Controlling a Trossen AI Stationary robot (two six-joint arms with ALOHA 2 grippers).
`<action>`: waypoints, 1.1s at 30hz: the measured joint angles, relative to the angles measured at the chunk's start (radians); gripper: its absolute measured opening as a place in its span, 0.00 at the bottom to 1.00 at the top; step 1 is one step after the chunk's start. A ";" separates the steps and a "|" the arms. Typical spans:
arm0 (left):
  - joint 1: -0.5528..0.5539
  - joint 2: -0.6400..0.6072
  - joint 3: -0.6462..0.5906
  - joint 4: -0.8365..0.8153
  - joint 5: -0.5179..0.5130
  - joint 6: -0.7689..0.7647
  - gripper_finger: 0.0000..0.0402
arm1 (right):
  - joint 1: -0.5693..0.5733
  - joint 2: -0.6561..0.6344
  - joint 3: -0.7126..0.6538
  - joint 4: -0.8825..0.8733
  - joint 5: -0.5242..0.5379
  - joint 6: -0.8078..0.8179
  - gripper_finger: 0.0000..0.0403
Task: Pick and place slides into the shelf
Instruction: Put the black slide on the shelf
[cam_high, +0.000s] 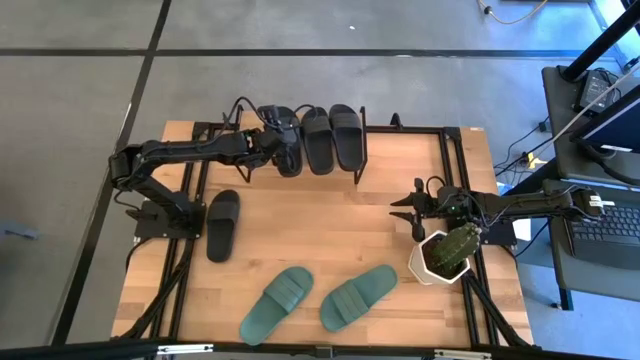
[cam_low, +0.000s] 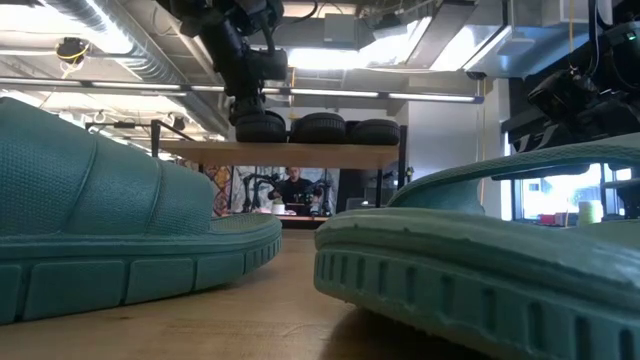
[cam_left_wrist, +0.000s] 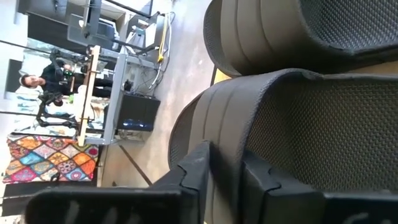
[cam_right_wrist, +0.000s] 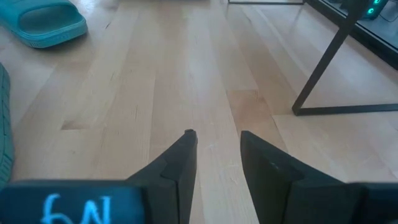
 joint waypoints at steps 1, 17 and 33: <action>-0.002 0.000 0.000 0.000 0.002 0.000 0.14 | 0.000 0.000 0.000 0.000 0.000 0.000 0.31; -0.015 0.000 0.001 0.002 0.090 -0.009 0.39 | 0.000 0.000 0.000 0.000 0.000 0.000 0.31; -0.058 -0.046 0.014 -0.007 0.078 -0.026 0.46 | 0.000 0.000 0.000 -0.007 0.001 0.001 0.31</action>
